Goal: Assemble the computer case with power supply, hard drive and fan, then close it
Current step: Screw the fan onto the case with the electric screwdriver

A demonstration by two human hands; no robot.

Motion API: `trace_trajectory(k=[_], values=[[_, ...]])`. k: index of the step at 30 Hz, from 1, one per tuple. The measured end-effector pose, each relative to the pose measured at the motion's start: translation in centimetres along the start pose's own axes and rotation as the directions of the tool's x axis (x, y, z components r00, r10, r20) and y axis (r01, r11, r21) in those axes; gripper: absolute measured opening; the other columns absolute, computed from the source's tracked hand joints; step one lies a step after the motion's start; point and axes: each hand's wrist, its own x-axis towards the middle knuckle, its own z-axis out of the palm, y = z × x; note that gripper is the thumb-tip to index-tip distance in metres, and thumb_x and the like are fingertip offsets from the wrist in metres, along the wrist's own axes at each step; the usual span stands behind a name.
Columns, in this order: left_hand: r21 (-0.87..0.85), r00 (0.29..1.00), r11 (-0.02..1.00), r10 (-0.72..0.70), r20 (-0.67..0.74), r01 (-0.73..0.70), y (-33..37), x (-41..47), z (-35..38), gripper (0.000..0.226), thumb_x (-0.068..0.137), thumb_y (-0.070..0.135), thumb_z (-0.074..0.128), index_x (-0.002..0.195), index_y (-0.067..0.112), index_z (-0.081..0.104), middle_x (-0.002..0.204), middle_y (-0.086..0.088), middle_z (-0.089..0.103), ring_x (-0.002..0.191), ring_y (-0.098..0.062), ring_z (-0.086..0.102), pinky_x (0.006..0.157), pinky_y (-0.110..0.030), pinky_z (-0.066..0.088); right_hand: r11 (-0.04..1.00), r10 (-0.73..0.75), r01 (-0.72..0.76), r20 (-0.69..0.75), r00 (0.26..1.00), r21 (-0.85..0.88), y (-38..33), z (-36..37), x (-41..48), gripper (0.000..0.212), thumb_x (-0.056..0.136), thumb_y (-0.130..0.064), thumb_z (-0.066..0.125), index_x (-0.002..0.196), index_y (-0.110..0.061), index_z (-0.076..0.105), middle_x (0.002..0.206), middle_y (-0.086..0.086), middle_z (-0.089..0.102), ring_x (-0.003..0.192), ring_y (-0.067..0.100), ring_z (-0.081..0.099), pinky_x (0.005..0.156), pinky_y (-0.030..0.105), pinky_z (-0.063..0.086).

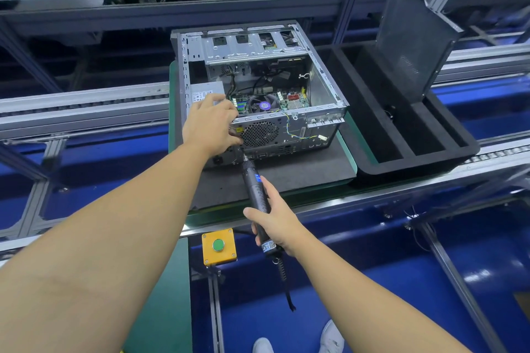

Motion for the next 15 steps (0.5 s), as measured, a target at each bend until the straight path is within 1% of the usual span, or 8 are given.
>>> trace_trajectory(k=[5, 8, 10, 12, 14, 15], values=[[0.004, 1.000, 1.000, 0.003, -0.004, -0.003, 0.1, -0.1, -0.2, 0.065, 0.072, 0.064, 0.073, 0.124, 0.025, 0.064, 0.129, 0.013, 0.058, 0.134, -0.019, 0.033, 0.098, -0.043, 0.037, 1.000, -0.014, 0.014, 0.006, 1.000, -0.020, -0.3, -0.4, -0.5, 0.086, 0.081, -0.029, 0.072, 0.147, -0.061, 0.028, 0.096, 0.009, 0.065, 0.064, 0.015, 0.063, 0.056, 0.033, 0.055], [-0.029, 0.999, 0.999, 0.013, -0.045, -0.015, 0.5, -0.6, -0.3, 0.067, 0.071, 0.056, 0.077, 0.130, 0.034, 0.055, 0.134, 0.014, 0.055, 0.134, -0.020, 0.035, 0.099, -0.044, 0.037, 1.000, -0.010, 0.010, 0.001, 1.000, -0.030, -0.3, -1.3, -1.3, 0.083, 0.082, -0.023, 0.070, 0.144, -0.062, 0.030, 0.092, 0.010, 0.065, 0.063, 0.016, 0.062, 0.054, 0.033, 0.054], [-0.044, 0.996, 0.999, 0.023, -0.081, -0.026, 0.7, -0.8, -0.5, 0.076, 0.068, 0.052, 0.081, 0.134, 0.038, 0.047, 0.139, 0.012, 0.051, 0.132, -0.020, 0.038, 0.100, -0.046, 0.038, 1.000, 0.003, -0.003, -0.008, 1.000, -0.029, -0.2, -1.9, -1.8, 0.083, 0.084, -0.021, 0.069, 0.145, -0.061, 0.030, 0.091, 0.010, 0.065, 0.062, 0.016, 0.062, 0.054, 0.033, 0.054], [-0.002, 0.994, 0.998, 0.059, -0.088, -0.059, 0.7, -1.0, -0.6, 0.085, 0.065, 0.049, 0.083, 0.138, 0.037, 0.042, 0.145, 0.007, 0.044, 0.132, -0.022, 0.039, 0.100, -0.048, 0.038, 1.000, 0.002, -0.003, -0.025, 1.000, -0.031, -0.1, -2.6, -2.3, 0.083, 0.084, -0.021, 0.069, 0.146, -0.061, 0.030, 0.086, 0.009, 0.065, 0.061, 0.017, 0.061, 0.055, 0.033, 0.054], [0.089, 0.993, 0.992, 0.092, -0.073, -0.085, 1.0, -1.5, -0.6, 0.094, 0.062, 0.053, 0.085, 0.142, 0.032, 0.040, 0.148, 0.000, 0.040, 0.134, -0.026, 0.036, 0.101, -0.050, 0.038, 0.999, -0.008, 0.007, -0.036, 0.999, -0.040, -0.1, -3.3, -2.7, 0.082, 0.084, -0.022, 0.068, 0.144, -0.063, 0.030, 0.080, 0.007, 0.064, 0.060, 0.017, 0.061, 0.055, 0.033, 0.055], [0.134, 0.994, 0.988, 0.085, -0.072, -0.075, 1.3, -1.9, -0.4, 0.099, 0.061, 0.056, 0.085, 0.144, 0.027, 0.039, 0.147, -0.003, 0.041, 0.134, -0.028, 0.037, 0.101, -0.051, 0.038, 0.999, -0.011, 0.010, -0.036, 0.999, -0.042, -0.1, -3.7, -2.9, 0.082, 0.084, -0.022, 0.069, 0.144, -0.063, 0.031, 0.079, 0.006, 0.064, 0.060, 0.017, 0.061, 0.056, 0.034, 0.055]])
